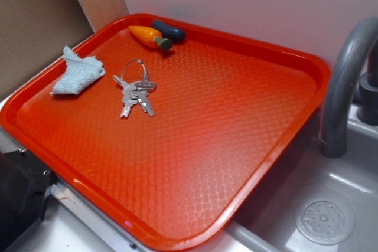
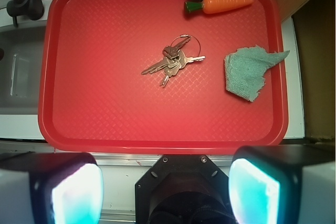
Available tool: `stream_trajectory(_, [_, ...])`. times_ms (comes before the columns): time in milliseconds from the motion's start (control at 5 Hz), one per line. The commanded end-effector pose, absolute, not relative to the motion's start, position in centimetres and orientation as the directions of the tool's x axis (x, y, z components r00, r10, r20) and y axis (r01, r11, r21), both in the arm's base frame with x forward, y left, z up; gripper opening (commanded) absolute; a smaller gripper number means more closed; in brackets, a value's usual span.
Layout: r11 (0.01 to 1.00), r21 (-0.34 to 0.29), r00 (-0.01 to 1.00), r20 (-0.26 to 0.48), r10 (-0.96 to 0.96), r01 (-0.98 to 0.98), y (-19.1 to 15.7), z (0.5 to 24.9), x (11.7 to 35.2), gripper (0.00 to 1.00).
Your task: Grab the blue cloth.
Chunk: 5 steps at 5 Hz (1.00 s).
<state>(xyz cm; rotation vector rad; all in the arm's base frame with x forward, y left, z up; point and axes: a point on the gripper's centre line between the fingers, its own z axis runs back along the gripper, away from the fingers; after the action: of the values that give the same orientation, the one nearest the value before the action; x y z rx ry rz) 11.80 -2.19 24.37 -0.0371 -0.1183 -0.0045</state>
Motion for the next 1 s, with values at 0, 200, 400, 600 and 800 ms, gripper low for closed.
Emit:
stream_trajectory(0, [0.999, -0.037, 0.993, 0.118, -0.002, 0.007, -2.2, 24.4, 11.8, 1.00])
stream_trajectory(200, [0.975, -0.001, 0.974, -0.035, -0.222, 0.222, 0.9, 19.4, 15.8, 1.00])
stream_trajectory(400, [0.945, 0.088, 0.949, -0.040, -0.313, 0.315, 3.4, 17.1, 17.7, 1.00])
stream_trajectory(600, [0.950, 0.156, 0.960, 0.032, -0.279, 0.271, 8.5, 13.1, 19.2, 1.00])
stream_trajectory(800, [0.950, 0.156, 0.960, 0.032, -0.279, 0.271, 8.5, 13.1, 19.2, 1.00])
